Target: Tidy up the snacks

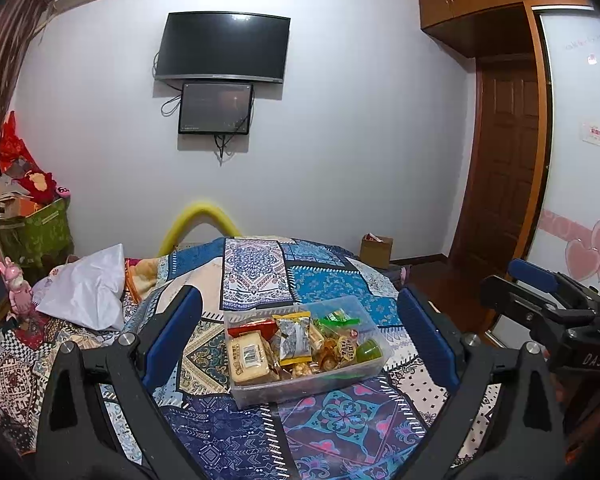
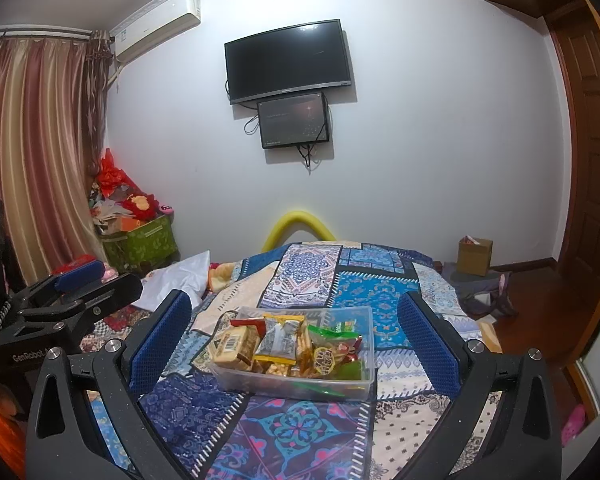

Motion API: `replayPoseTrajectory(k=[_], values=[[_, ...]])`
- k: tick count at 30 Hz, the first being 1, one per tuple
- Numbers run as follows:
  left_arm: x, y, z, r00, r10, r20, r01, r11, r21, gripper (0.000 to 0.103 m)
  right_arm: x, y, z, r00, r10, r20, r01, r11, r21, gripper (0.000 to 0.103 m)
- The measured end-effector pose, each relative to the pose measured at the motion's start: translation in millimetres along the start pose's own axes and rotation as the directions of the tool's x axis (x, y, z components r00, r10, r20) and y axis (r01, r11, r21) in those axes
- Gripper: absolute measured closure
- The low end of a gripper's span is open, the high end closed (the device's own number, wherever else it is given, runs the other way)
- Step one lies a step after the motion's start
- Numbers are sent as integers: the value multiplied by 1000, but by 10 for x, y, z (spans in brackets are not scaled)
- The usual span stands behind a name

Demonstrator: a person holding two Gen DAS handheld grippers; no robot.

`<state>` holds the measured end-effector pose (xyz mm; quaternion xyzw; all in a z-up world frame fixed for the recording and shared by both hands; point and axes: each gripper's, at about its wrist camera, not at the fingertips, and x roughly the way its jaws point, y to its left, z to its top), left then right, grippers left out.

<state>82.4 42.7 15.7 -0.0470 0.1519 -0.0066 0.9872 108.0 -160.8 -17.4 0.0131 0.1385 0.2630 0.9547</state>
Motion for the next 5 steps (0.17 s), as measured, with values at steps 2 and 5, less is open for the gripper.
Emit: replayPoseTrajectory(k=[2,5], values=[[6,4,-2,1000,-14,-8,14,1000,-6,4,-1,5,0,1000,-1,0,1,1000,0,0],[10,4,-4,1000,-21,-10,20,1000,-10,4,-1,9,0,1000,0,0,0,1000,0,0]])
